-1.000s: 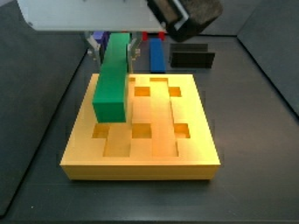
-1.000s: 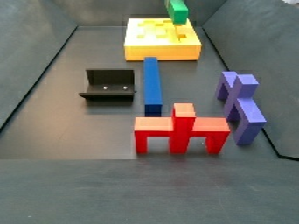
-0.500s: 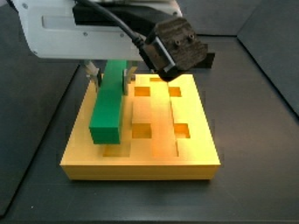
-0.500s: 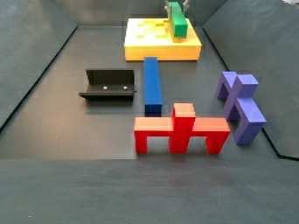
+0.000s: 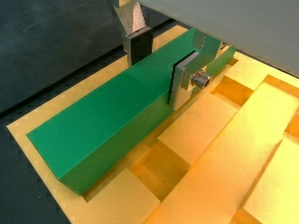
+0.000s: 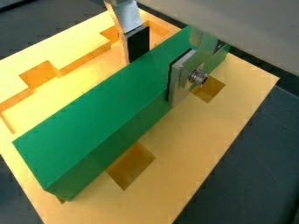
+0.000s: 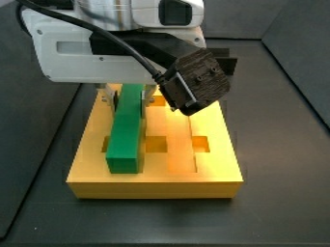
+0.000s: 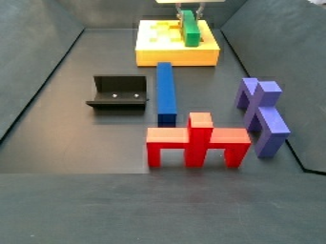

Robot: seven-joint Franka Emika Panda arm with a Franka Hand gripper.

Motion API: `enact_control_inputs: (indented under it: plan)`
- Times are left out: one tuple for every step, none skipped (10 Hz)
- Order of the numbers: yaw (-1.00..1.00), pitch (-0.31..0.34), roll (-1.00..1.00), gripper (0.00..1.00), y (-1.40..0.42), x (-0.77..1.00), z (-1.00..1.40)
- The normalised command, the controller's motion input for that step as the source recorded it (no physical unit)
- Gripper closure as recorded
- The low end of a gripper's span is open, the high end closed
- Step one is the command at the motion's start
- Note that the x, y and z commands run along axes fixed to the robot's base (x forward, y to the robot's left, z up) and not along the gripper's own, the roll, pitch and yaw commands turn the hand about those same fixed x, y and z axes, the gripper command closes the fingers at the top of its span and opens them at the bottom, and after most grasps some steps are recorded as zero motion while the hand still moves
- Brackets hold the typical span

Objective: Pick up the green object. Move up. Move to above the board. Insert the green object.
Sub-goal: Insert the green object.

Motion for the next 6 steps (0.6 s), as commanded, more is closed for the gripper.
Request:
enact_control_inputs:
  plan:
    - [-0.11, 0.000, 0.17, 1.00, 0.00, 0.23, -0.27]
    - [-0.05, 0.000, 0.18, 1.00, 0.06, 0.06, -0.27]
    - [0.00, 0.000, 0.17, 1.00, 0.14, 0.00, -0.23]
    - [0.00, 0.000, 0.13, 1.00, 0.13, -0.06, -0.28]
    - [0.00, -0.019, 0.01, 1.00, 0.00, 0.00, -0.28]
    - [0.00, 0.000, 0.00, 1.00, 0.00, 0.00, 0.00]
